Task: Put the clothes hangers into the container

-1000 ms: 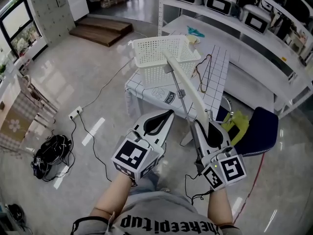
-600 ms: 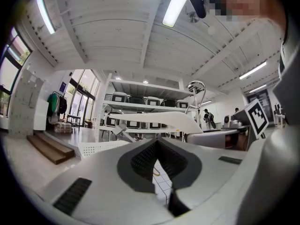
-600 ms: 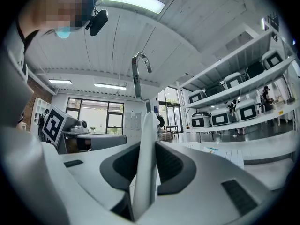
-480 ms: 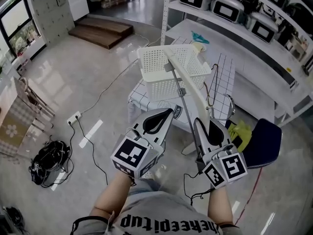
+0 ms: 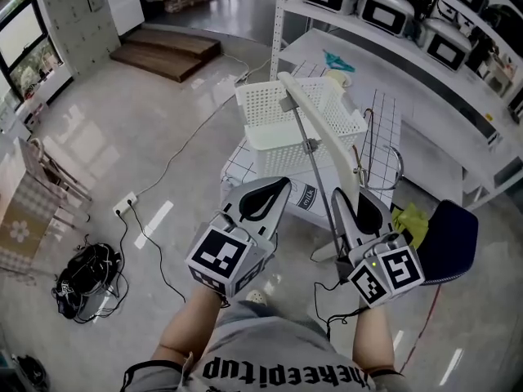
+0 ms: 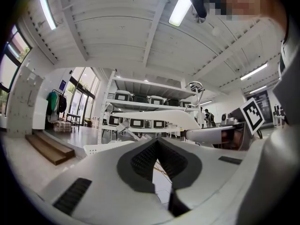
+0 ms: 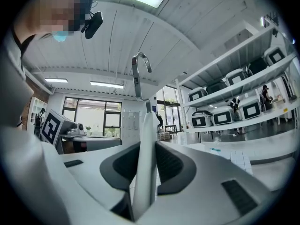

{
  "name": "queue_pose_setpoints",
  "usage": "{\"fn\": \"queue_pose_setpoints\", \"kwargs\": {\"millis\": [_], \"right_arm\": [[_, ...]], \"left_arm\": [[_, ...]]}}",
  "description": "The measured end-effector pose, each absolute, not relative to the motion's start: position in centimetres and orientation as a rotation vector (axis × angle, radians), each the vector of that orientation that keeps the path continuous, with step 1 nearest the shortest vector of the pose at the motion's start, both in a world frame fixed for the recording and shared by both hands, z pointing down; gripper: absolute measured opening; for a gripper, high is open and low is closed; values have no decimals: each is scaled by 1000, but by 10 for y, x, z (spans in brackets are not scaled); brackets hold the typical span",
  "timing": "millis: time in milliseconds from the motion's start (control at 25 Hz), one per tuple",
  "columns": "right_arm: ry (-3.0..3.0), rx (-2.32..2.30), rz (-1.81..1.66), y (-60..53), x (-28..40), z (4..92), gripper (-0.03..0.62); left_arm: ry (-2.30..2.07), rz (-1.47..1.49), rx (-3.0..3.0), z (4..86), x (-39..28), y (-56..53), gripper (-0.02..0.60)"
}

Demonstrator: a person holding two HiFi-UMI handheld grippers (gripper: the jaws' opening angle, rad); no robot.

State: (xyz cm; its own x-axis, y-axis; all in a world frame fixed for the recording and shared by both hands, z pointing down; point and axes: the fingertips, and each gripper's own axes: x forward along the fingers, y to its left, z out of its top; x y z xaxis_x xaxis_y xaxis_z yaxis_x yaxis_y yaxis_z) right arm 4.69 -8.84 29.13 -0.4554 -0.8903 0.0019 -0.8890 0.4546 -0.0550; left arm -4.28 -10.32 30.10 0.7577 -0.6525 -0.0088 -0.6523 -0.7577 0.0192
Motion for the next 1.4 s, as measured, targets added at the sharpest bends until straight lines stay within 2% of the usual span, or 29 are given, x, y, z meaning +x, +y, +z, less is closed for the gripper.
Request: {"fn": "queue_pose_setpoints", "kwargs": {"millis": [640, 1400], "right_arm": [[2684, -1643, -59, -133, 48, 283, 77], [2932, -1320, -11, -241, 68, 271, 77]], "left_arm": [[-1114, -73, 2893, 303, -61, -143, 9], [-1348, -82, 2780, 298, -37, -227, 9]]}}
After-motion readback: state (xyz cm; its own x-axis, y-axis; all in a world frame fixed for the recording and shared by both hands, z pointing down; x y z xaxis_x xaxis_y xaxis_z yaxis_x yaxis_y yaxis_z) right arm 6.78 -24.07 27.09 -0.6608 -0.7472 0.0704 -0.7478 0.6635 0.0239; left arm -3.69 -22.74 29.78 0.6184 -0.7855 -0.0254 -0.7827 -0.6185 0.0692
